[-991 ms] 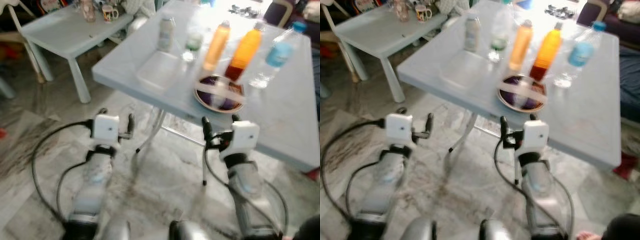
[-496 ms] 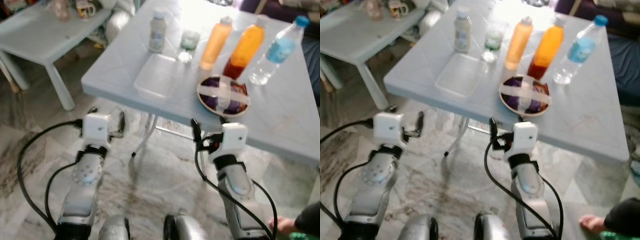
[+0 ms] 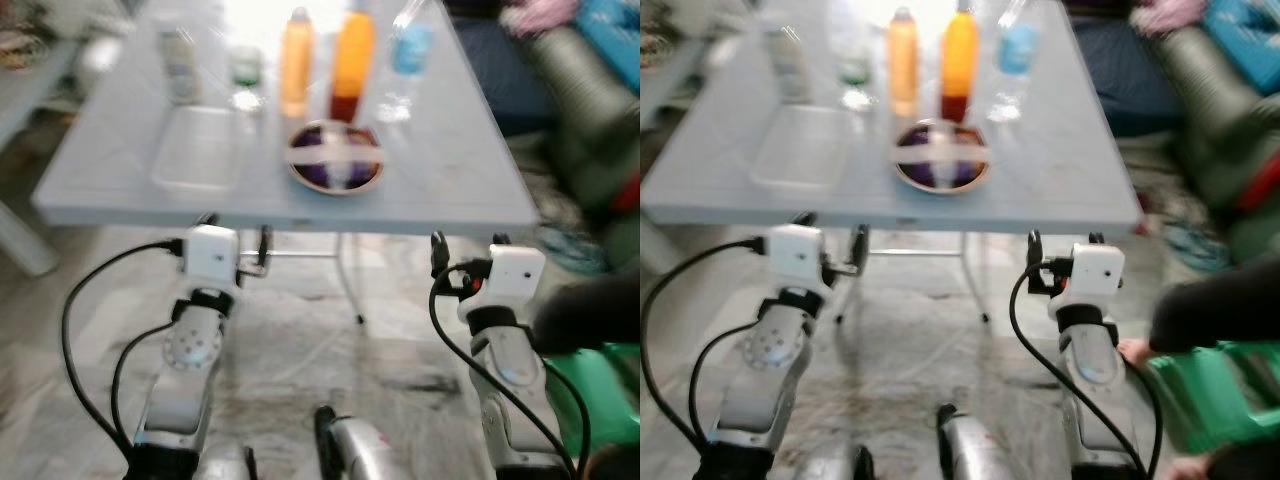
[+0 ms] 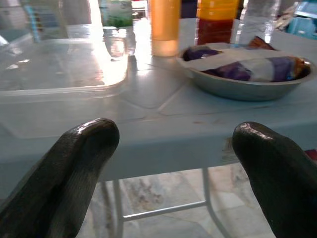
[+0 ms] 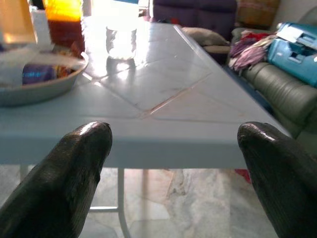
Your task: Restocking fridge
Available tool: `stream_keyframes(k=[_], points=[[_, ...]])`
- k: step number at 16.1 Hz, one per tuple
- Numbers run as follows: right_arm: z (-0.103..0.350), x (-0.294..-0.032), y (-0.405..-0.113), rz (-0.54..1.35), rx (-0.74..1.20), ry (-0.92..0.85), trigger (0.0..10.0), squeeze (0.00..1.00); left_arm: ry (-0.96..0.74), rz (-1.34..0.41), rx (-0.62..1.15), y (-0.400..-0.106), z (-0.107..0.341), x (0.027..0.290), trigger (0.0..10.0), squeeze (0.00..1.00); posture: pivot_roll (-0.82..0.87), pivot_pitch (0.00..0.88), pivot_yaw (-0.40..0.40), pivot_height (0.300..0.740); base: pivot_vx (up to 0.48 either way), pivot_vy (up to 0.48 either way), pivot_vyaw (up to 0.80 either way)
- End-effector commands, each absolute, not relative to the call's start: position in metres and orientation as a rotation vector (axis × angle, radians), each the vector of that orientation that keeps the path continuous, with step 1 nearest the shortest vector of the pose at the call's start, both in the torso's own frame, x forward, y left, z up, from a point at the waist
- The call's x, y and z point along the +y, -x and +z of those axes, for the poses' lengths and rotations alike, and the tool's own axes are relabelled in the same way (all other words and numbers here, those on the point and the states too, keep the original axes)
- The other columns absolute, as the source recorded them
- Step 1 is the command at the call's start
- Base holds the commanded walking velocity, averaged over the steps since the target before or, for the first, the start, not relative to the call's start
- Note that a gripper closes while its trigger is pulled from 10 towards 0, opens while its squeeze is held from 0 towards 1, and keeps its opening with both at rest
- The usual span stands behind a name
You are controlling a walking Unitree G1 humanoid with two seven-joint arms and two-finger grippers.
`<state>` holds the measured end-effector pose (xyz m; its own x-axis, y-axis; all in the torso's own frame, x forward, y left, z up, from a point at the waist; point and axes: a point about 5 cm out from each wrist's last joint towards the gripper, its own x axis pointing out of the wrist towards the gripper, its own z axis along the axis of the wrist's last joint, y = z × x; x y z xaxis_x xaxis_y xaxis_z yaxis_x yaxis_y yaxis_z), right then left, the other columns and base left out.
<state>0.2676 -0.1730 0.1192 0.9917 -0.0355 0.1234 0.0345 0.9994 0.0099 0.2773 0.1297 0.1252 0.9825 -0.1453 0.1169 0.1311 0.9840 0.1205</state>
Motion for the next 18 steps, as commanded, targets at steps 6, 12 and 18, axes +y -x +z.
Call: stream_keyframes(k=[6,12,18], points=[[0.139,-0.170,-0.261,-0.006,-0.215,-0.008,10.0,0.00,-0.148,-0.007,-0.137,-0.266,0.131,0.168,10.0,0.00,0.07,0.155,-0.024,0.740,0.000,0.000,0.00],[0.141,-0.177,-0.260,-0.053,-0.203,0.070,10.0,0.00,-0.115,0.021,-0.182,-0.270,0.146,0.171,10.0,0.00,0.08,0.139,-0.035,0.740,0.158,0.000,0.00],[0.134,-0.176,-0.260,-0.086,-0.169,0.012,10.0,0.00,-0.093,0.010,-0.187,-0.271,0.148,0.166,10.0,0.00,0.07,0.139,-0.038,0.740,0.381,0.000,0.00]])
